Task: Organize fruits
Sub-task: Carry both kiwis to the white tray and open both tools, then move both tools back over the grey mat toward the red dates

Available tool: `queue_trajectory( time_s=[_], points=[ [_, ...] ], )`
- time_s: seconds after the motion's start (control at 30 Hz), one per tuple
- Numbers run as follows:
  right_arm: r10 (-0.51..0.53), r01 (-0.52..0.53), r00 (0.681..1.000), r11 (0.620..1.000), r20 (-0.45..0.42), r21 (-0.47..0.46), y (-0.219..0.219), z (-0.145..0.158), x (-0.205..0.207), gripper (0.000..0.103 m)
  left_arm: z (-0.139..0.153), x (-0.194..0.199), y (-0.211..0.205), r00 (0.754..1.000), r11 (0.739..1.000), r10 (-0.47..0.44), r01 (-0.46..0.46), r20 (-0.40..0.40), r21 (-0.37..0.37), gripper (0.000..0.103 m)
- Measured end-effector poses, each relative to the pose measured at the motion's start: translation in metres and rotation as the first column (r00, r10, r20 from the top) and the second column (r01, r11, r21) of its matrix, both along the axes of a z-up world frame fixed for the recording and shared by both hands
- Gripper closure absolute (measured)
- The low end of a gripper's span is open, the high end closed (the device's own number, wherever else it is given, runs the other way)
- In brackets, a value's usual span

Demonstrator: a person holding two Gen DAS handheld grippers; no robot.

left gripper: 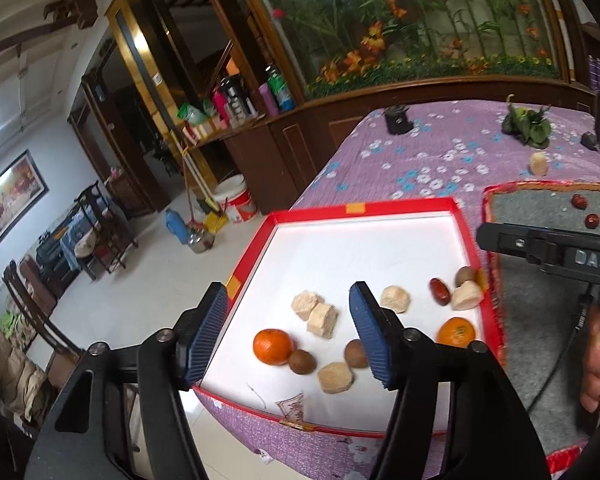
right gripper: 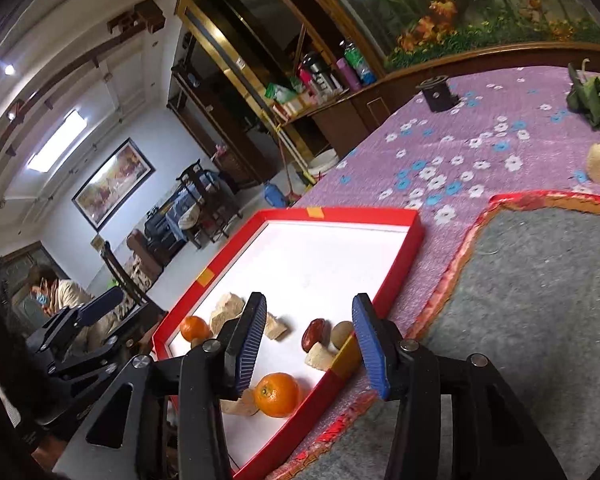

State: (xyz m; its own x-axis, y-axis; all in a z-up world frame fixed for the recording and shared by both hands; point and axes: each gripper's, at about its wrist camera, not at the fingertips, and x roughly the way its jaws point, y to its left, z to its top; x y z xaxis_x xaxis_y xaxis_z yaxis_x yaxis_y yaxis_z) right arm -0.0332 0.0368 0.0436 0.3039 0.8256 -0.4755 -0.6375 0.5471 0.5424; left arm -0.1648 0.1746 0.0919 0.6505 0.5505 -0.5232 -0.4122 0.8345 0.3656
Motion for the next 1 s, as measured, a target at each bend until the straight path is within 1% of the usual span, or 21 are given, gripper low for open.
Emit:
queue_trajectory(
  time_s=[0.07,0.13,0.27,0.37,0.5,0.57,0.67,0.77,0.9,0.97,1.0],
  points=[
    [-0.017,0.017,1.000,1.000,0.001,0.012,-0.005,0.003,0.003,0.056,0.003,0.000,-0.006,1.000,1.000,-0.020,0.020,0.007,0.003,0.037],
    [-0.039,0.039,0.999,0.999,-0.006,0.018,-0.009,0.005,0.006,0.055,0.004,0.001,-0.013,0.999,0.999,-0.041,0.041,0.018,0.004,0.028],
    [-0.073,0.073,0.997,0.995,-0.005,0.071,-0.032,0.019,0.008,0.055,0.002,0.008,-0.022,0.998,0.998,-0.068,0.068,0.012,-0.005,0.028],
    [-0.117,0.115,0.993,0.989,0.015,0.089,-0.064,0.029,0.013,0.054,-0.003,0.014,-0.028,0.996,0.996,-0.089,0.089,0.000,-0.016,0.028],
    [-0.198,0.199,0.980,0.975,-0.015,0.100,-0.125,0.040,0.039,0.050,-0.008,0.023,-0.039,0.992,0.992,-0.125,0.125,-0.013,-0.024,0.028],
    [-0.226,0.229,0.973,0.970,-0.041,0.081,-0.153,0.041,0.054,0.046,-0.012,0.028,-0.045,0.989,0.989,-0.145,0.145,-0.022,-0.030,0.028],
    [-0.298,0.303,0.951,0.952,-0.086,0.046,-0.193,0.038,0.077,0.046,-0.017,0.043,-0.059,0.981,0.981,-0.191,0.189,-0.045,-0.054,0.028],
    [-0.342,0.350,0.930,0.936,-0.133,0.040,-0.216,0.028,0.096,0.046,-0.020,0.058,-0.076,0.969,0.970,-0.237,0.232,-0.064,-0.074,0.028],
    [-0.338,0.350,0.925,0.936,-0.173,0.042,-0.222,0.004,0.107,0.046,-0.022,0.080,-0.099,0.949,0.949,-0.301,0.290,-0.088,-0.125,0.028],
    [-0.326,0.332,0.925,0.943,-0.195,0.000,-0.217,-0.005,0.109,0.046,-0.025,0.092,-0.117,0.935,0.937,-0.339,0.325,-0.105,-0.130,0.028],
    [-0.316,0.322,0.930,0.947,-0.190,-0.002,-0.215,-0.005,0.111,0.046,-0.026,0.095,-0.123,0.930,0.932,-0.352,0.337,-0.110,-0.131,0.028]
  ],
)
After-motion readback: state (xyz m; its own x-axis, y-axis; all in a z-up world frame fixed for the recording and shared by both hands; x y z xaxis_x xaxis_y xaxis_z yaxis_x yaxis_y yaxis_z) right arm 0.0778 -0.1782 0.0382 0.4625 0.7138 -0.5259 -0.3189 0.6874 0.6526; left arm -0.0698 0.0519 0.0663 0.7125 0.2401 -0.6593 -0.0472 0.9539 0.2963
